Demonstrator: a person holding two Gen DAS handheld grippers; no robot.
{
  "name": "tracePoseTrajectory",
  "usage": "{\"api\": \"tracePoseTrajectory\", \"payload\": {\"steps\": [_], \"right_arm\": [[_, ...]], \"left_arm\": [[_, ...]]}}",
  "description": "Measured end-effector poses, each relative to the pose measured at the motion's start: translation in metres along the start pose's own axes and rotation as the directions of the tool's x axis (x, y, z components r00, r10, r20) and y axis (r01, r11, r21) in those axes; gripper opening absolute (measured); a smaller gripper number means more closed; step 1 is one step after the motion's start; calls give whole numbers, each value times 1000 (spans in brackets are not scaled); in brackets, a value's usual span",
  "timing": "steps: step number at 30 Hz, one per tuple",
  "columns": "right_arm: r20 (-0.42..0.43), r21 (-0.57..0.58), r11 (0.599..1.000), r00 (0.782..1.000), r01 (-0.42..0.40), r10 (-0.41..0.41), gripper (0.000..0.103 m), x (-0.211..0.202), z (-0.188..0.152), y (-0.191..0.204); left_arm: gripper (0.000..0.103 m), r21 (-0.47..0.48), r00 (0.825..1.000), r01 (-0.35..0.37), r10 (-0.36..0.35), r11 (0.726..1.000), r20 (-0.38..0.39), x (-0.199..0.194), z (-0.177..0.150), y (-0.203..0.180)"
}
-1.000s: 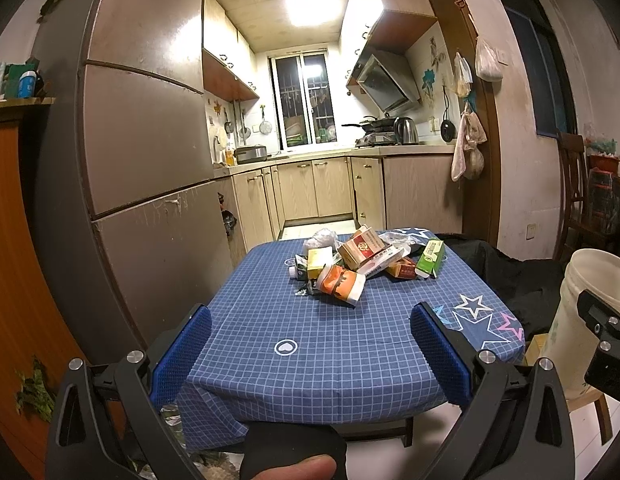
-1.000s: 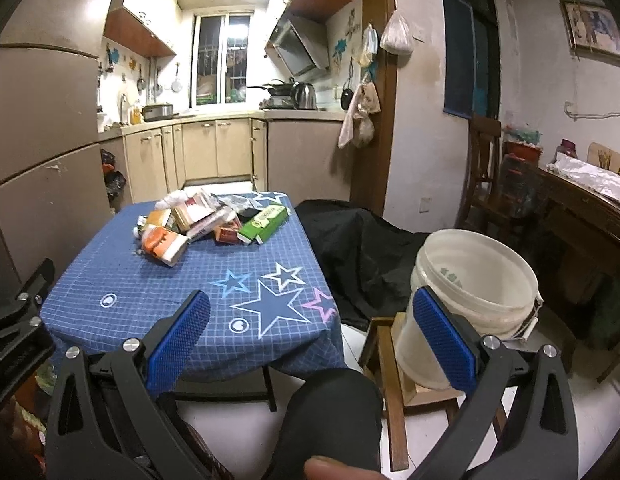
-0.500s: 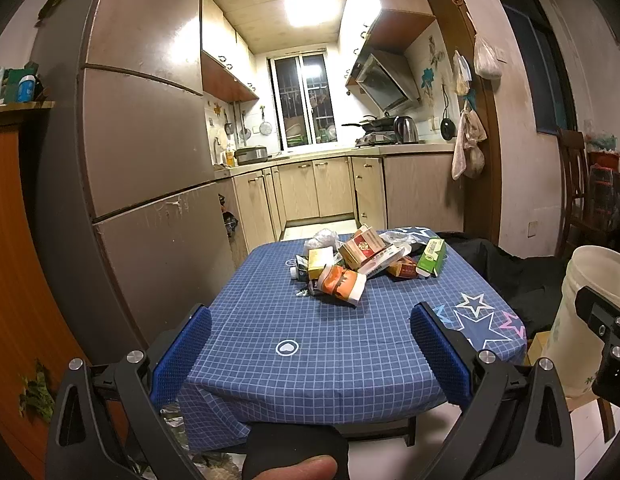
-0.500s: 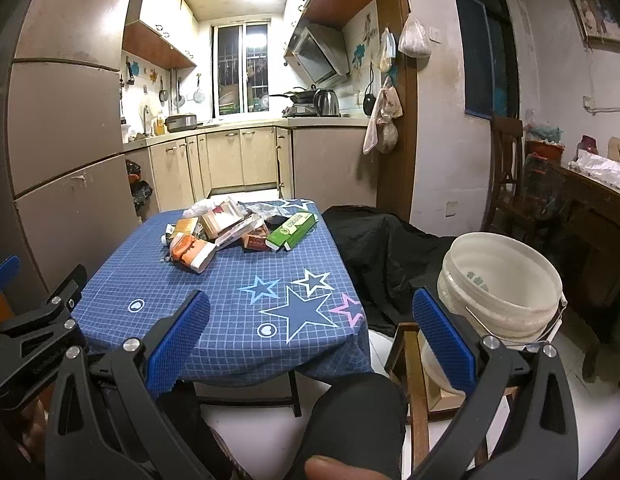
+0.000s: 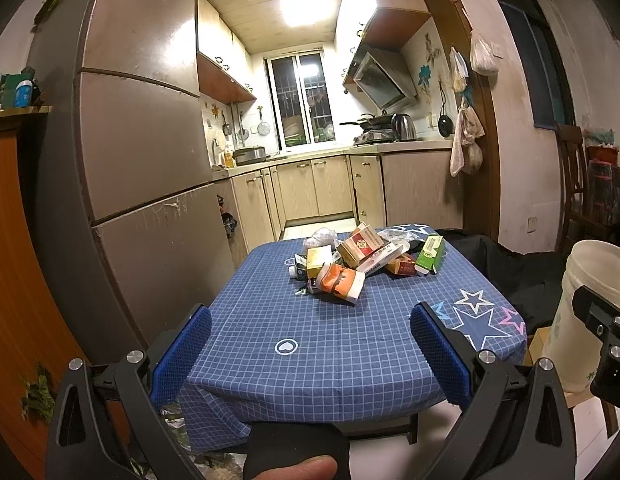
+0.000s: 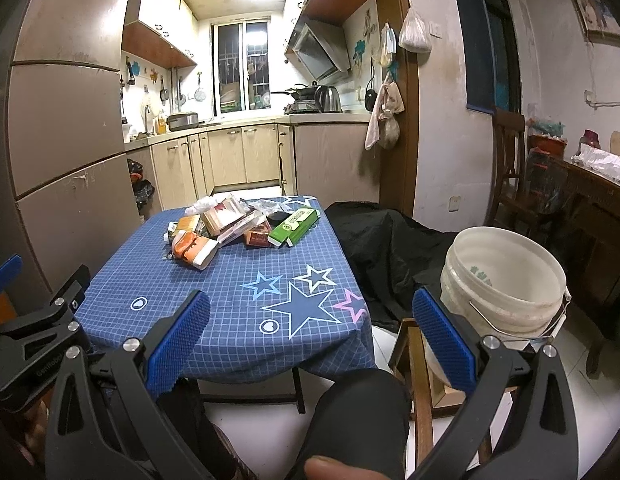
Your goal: Collect trash
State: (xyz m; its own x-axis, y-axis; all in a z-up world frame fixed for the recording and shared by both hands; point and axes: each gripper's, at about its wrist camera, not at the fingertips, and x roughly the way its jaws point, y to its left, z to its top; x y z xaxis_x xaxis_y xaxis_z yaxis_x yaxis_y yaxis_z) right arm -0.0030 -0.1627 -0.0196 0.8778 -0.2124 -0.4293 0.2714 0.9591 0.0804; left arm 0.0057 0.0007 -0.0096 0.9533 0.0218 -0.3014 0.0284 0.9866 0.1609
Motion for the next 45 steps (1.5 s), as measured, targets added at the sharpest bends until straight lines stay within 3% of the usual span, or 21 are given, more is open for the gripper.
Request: {"api": "tracePoseTrajectory", "payload": {"steps": [33,36,40,45], "right_arm": [[-22,14,999,999,-38,38,98,1,-3,-1],[-37,29,999,999,-36,37,98,3,-5,-4],[-83,106,992,993,-72,81,98,10,-10,-16],[-84,195,958,970,-208,228,98,17,-9,-25]], "left_arm": [[100,12,1000,-2,2,1000,-9,0,-4,-2],[100,9,999,22,-21,1000,-32,-1,-5,-3],[100,9,997,33,-32,999,-75,2,-8,-2],[100,-35,995,48,-51,998,-82,5,-8,8]]}}
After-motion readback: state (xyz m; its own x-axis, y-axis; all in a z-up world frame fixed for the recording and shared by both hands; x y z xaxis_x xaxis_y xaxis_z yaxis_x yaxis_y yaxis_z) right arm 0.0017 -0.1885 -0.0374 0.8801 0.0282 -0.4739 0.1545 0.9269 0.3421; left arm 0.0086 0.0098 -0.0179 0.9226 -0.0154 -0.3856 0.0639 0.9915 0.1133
